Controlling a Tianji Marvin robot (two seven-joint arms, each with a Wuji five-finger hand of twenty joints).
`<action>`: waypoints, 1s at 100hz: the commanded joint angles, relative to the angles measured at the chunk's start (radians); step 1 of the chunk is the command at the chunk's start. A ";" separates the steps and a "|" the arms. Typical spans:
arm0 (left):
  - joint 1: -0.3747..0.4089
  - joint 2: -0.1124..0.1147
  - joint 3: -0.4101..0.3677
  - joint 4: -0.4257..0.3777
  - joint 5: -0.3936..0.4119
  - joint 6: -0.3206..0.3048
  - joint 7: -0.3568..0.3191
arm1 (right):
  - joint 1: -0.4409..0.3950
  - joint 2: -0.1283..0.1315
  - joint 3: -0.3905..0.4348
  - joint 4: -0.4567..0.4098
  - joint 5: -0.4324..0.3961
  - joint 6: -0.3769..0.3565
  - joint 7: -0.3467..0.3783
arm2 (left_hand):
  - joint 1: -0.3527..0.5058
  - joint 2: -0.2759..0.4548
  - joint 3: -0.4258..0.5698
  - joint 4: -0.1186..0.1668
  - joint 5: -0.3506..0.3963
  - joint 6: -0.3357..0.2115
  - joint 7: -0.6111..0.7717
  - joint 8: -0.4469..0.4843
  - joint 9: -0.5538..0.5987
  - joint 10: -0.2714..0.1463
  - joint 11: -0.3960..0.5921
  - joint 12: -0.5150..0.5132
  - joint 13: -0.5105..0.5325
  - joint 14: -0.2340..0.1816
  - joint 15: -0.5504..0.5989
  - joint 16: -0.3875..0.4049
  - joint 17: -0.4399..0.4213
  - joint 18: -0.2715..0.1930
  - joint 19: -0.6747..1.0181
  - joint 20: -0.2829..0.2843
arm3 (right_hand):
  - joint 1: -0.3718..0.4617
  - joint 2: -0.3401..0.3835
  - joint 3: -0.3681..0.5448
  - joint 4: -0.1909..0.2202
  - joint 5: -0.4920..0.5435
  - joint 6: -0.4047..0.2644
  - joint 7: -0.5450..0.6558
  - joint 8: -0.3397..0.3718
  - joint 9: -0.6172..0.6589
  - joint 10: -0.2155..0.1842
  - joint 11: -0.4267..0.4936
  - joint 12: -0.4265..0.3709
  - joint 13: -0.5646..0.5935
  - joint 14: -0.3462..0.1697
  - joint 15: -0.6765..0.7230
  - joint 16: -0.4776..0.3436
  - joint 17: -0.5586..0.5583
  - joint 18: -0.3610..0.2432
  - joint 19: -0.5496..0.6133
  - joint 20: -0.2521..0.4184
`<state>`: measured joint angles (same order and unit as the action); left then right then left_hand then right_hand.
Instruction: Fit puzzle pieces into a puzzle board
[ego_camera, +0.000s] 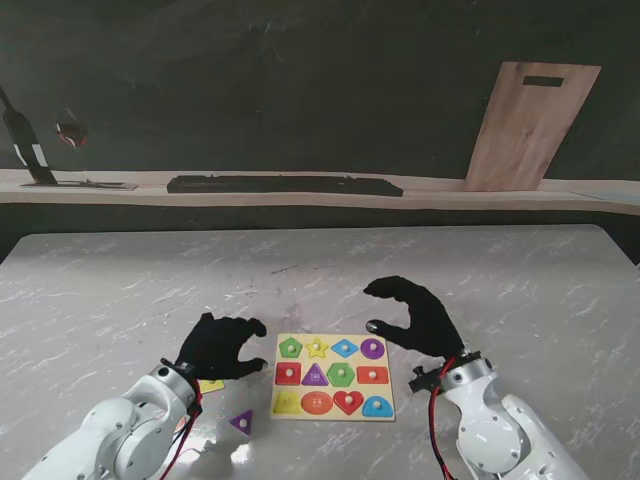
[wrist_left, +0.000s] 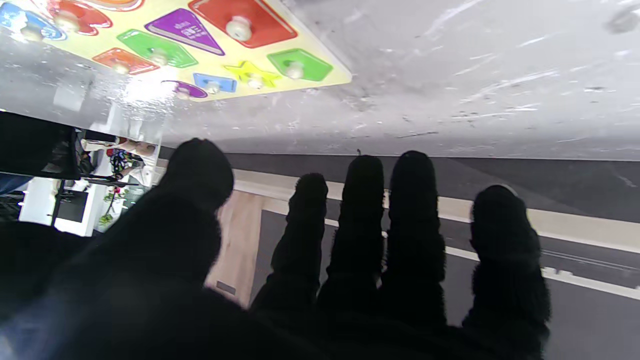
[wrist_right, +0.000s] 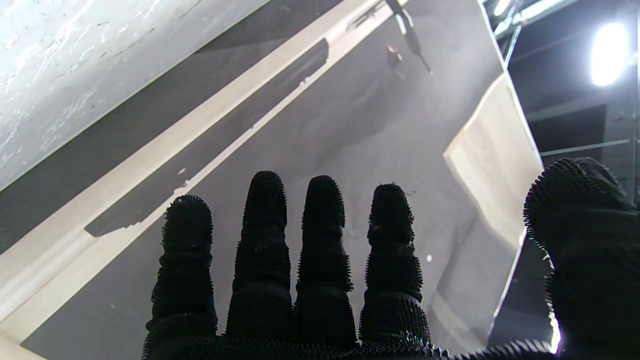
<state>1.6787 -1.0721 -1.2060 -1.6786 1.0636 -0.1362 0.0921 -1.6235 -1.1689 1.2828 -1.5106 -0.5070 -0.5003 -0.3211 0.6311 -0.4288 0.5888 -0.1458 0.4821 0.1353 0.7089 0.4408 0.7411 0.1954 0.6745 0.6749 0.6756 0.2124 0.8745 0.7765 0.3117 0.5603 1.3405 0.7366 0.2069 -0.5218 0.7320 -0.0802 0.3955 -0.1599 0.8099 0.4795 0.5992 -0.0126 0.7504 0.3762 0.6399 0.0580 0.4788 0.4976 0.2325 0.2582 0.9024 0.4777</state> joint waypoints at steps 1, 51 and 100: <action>0.030 0.017 -0.025 -0.013 -0.008 -0.008 -0.006 | -0.002 -0.002 -0.011 -0.006 -0.012 0.007 -0.004 | 0.017 0.027 -0.021 0.036 0.027 0.024 -0.025 -0.014 -0.022 0.024 -0.030 -0.020 -0.024 0.021 -0.022 0.013 -0.019 -0.171 -0.010 -0.015 | -0.042 0.020 -0.019 0.007 -0.002 -0.026 -0.008 0.009 -0.012 0.002 -0.008 0.007 0.020 -0.002 0.006 0.011 -0.006 0.004 0.011 0.016; 0.300 0.026 -0.356 -0.102 0.065 -0.163 -0.067 | 0.025 0.002 -0.052 0.007 -0.171 0.124 -0.114 | 0.094 0.091 -0.137 0.045 0.159 0.030 -0.018 0.004 0.030 0.036 -0.071 -0.057 -0.019 0.036 -0.059 0.009 -0.035 -0.166 -0.020 -0.012 | -0.058 0.037 -0.019 0.008 -0.012 -0.029 0.004 0.010 -0.013 -0.001 0.008 0.012 0.023 -0.006 0.029 0.020 0.003 0.007 0.024 0.015; 0.458 0.024 -0.459 -0.168 0.125 -0.150 -0.108 | 0.041 0.008 -0.064 0.016 -0.191 0.169 -0.106 | 0.095 0.005 -0.037 0.052 0.135 0.038 -0.035 0.017 0.002 0.021 -0.104 -0.077 -0.051 0.018 -0.110 0.013 -0.078 -0.192 -0.041 -0.011 | -0.063 0.034 -0.016 0.008 -0.020 -0.026 0.002 0.007 -0.018 0.000 0.007 0.012 0.019 -0.006 0.027 0.017 0.001 0.007 0.024 0.011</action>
<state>2.1331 -1.0507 -1.6715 -1.8511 1.1799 -0.2932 -0.0242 -1.5772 -1.1611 1.2198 -1.4904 -0.6932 -0.3333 -0.4250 0.7330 -0.3927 0.4887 -0.1337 0.6220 0.1495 0.6836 0.4386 0.7591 0.2138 0.5783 0.6037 0.6380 0.2147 0.7711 0.7762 0.2487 0.5603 1.3036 0.7363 0.1842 -0.4990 0.7230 -0.0775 0.3934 -0.1613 0.8099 0.4795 0.5993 -0.0126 0.7503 0.3829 0.6496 0.0581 0.4938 0.5082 0.2429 0.2583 0.9125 0.4782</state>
